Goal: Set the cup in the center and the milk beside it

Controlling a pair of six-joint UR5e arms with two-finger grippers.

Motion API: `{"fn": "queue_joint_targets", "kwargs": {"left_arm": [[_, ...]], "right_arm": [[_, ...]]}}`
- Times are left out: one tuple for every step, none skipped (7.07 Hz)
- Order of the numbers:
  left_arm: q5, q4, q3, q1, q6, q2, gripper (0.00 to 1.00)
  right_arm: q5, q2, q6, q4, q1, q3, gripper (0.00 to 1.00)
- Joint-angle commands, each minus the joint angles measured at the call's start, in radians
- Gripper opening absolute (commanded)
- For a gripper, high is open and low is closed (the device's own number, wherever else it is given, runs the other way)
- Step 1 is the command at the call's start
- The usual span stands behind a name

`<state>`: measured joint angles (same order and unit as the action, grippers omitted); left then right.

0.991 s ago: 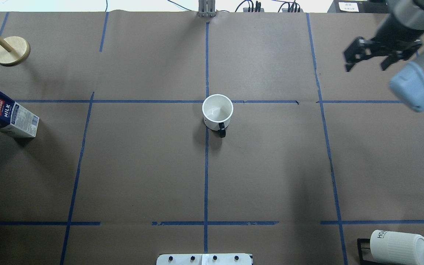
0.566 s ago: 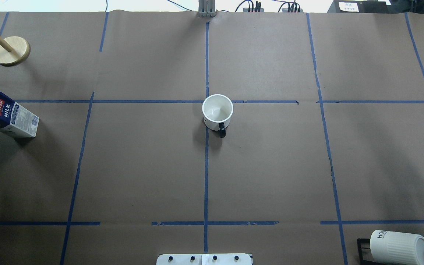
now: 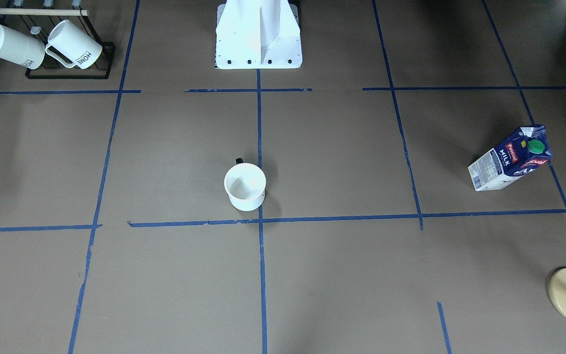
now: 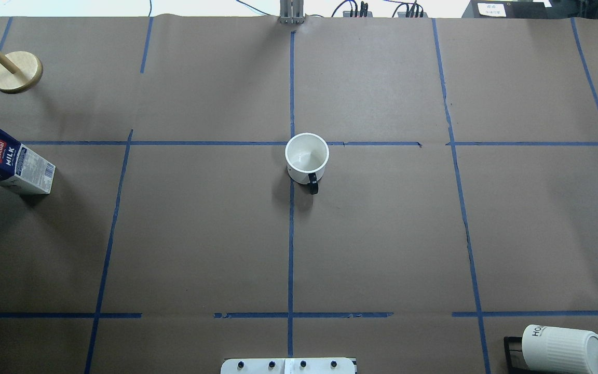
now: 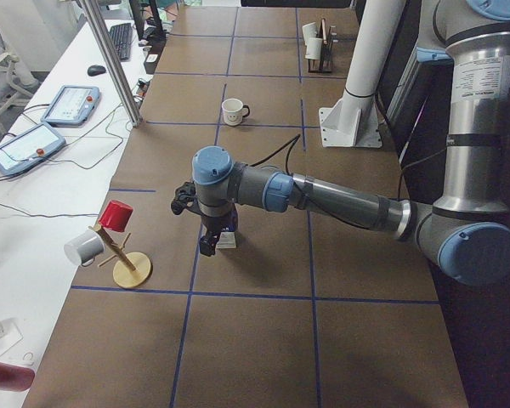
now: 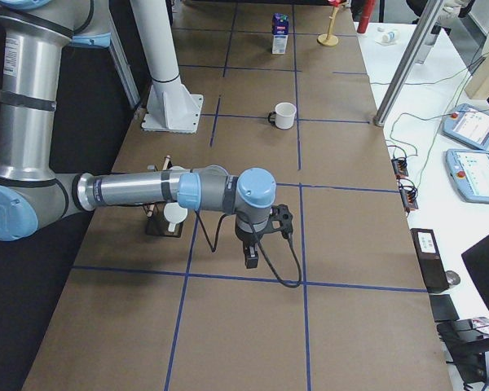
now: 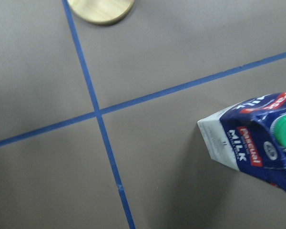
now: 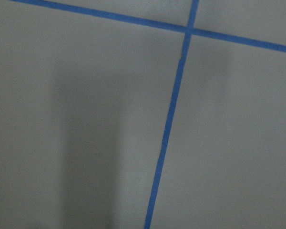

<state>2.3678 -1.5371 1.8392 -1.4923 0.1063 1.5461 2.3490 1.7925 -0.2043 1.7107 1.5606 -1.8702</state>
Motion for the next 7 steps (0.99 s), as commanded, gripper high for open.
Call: {"fn": "queue_joint_targets", "kwargs": {"left_arm": [[0.001,-0.006,0.006,0.001,-0.182,0.049,1.0],[-0.002,-0.008,0.044,0.015,-0.327,0.063,1.0],[-0.011,-0.008,0.079,0.077,-0.377,0.061,1.0],[-0.012,-0.008,0.09,0.119,-0.417,0.063,1.0],[-0.013,-0.05,0.094,0.176,-0.51,0.063,1.0],[-0.048,-0.101,0.094,0.223,-0.592,0.063,1.0],[-0.094,-0.115,0.081,0.277,-0.612,0.061,1.0]], "right_arm": [[-0.002,0.021,0.058,-0.034,0.026,0.002,1.0],[-0.002,0.015,0.06,-0.033,0.026,0.005,1.0],[0.0,0.015,0.059,-0.034,0.026,0.009,1.0],[0.0,0.015,0.06,-0.033,0.026,0.008,1.0],[0.001,0.016,0.06,-0.032,0.026,0.008,1.0],[0.001,0.018,0.06,-0.032,0.026,0.008,1.0],[0.001,0.016,0.06,-0.032,0.026,0.008,1.0]]}}
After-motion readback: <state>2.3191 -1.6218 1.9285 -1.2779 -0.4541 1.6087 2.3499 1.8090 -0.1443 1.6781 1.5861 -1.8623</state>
